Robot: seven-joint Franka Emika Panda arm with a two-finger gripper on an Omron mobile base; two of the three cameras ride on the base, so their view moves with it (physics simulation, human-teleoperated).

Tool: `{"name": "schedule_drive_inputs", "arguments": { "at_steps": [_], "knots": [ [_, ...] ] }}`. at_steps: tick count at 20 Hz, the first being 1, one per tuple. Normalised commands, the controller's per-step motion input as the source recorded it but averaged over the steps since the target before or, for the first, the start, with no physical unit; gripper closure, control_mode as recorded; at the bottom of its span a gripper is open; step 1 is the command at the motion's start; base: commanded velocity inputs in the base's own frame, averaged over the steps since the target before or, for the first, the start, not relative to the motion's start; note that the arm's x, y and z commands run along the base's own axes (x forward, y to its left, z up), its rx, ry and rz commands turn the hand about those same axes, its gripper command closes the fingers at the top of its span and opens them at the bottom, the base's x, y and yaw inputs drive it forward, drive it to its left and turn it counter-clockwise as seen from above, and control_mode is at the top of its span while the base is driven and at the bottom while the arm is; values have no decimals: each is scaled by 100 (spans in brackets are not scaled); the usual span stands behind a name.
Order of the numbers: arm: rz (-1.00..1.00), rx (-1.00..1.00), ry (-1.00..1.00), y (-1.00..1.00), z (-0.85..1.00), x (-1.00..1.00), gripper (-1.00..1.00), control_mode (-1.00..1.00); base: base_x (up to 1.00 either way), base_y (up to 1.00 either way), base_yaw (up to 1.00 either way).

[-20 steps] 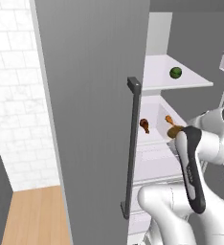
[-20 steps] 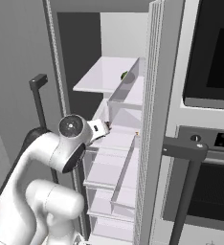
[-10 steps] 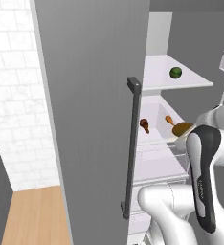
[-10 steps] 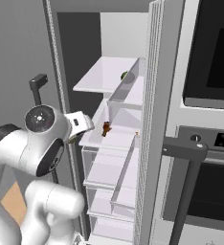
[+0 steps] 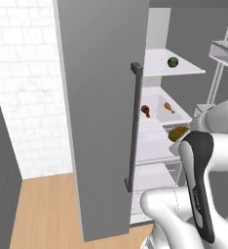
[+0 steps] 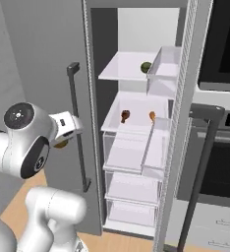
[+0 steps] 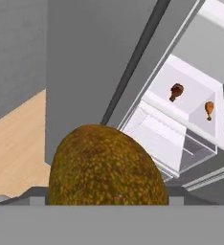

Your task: Place one avocado and one chicken drumstick in each tupperware on the nearby counter, to pack two identical lunches.

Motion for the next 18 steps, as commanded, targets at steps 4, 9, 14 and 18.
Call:
{"name": "schedule_drive_inputs", "arguments": {
  "at_steps": [4,9,14,18],
  "knots": [
    [0,0,0,0,0,0,100,100,-100,-59,-22],
    [0,0,0,0,0,0,100,100,-53,-97,-35],
    [0,0,0,0,0,0,100,100,11,-93,-50],
    [0,0,0,0,0,0,100,100,53,-100,-51]
  ]
}}
